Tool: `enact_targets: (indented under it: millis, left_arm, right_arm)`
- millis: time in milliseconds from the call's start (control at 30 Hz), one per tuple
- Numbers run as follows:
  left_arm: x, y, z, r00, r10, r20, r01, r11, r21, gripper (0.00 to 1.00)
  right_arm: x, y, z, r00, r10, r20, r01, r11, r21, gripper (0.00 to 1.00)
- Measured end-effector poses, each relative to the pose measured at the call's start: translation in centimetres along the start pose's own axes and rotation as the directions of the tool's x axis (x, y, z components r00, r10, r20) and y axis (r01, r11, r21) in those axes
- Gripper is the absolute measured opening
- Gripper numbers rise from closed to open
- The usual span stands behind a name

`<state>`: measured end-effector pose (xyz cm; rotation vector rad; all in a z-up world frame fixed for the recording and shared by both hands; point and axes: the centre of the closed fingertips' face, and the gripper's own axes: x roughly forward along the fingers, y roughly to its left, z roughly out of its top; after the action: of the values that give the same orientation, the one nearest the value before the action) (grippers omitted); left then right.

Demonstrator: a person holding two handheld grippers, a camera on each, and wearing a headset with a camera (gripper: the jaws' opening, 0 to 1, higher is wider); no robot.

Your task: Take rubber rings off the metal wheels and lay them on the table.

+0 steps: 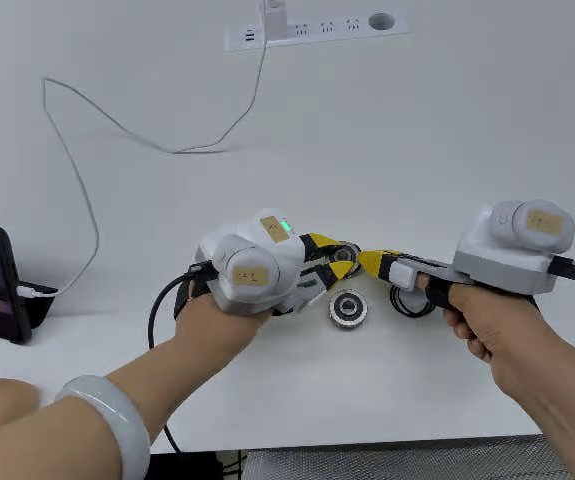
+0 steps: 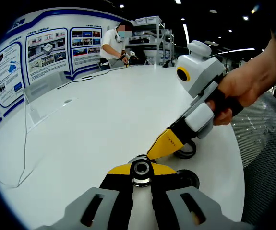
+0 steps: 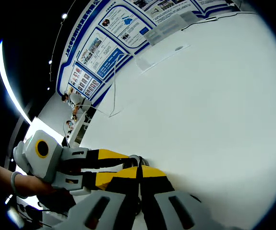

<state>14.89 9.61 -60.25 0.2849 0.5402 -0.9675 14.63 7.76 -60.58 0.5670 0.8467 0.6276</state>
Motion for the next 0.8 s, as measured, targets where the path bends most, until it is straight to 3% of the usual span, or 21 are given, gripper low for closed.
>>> enact_targets:
  millis: [800]
  left_arm:
    - [0.1,0.1,-0.1,1.0,-0.002,0.003,0.002,1.0,0.0,0.13]
  right_arm:
    - [0.1,1.5,0.1,0.9982,0.06,0.011,-0.06,0.997,0.052,0.01]
